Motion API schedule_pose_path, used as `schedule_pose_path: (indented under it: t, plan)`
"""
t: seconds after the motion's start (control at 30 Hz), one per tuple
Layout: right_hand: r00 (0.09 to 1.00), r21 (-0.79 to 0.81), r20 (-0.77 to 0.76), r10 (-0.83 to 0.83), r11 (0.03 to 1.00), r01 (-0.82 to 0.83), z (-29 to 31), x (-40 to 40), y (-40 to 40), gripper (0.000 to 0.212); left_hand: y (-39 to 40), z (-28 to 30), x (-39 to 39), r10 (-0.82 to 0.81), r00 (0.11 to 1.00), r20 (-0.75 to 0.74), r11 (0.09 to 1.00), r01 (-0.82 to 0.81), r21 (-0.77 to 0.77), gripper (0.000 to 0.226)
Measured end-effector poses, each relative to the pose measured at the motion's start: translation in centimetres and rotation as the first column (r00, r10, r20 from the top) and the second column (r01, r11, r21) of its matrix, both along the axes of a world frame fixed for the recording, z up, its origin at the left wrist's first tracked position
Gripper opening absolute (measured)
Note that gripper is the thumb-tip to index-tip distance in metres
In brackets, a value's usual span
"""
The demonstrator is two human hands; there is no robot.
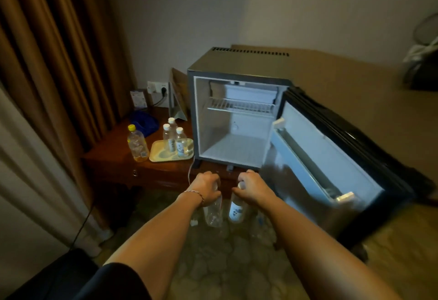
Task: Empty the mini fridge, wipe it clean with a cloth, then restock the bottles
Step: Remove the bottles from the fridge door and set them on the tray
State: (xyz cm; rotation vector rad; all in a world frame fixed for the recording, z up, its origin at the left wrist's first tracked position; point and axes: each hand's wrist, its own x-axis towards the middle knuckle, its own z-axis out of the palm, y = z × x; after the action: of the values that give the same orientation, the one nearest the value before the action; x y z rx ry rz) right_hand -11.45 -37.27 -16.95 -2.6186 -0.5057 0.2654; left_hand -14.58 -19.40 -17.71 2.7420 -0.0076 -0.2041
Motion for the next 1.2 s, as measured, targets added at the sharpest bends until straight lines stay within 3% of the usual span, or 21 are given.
schedule_pose_path:
  t: [0.37,0.63,0.73,0.97,1.2]
  plan:
    - [0.975,-0.097,-0.021,-0.221,0.971,0.218,-1.1,-12.2,-12.1,0.025,-11.5,-0.6,-9.2,-0.171,0.985,-0.016,0.982,0.169,-0.090,0.031]
    - [0.951,-0.010,-0.097,-0.293,0.956,0.293,-0.3,-16.0,-20.7,0.024,-20.5,0.7,-11.7,-0.320,0.947,0.038,0.945,0.321,-0.065,0.029]
    - [0.945,-0.047,-0.148,-0.292,0.956,0.288,-0.3,-16.5,-24.9,0.021,-24.6,0.5,-12.7,-0.362,0.932,0.022,0.927,0.362,-0.095,0.026]
    - [0.957,-0.133,-0.007,-0.288,0.949,0.285,-0.4,-17.2,-36.4,0.020,-36.2,-0.4,-14.5,-0.447,0.883,-0.143,0.894,0.443,-0.063,0.025]
    - [0.909,-0.099,-0.045,-0.415,0.907,0.409,-1.2,-15.9,-47.2,0.016,-46.5,-2.0,-11.6,-0.341,0.936,-0.082,0.935,0.329,-0.130,0.021]
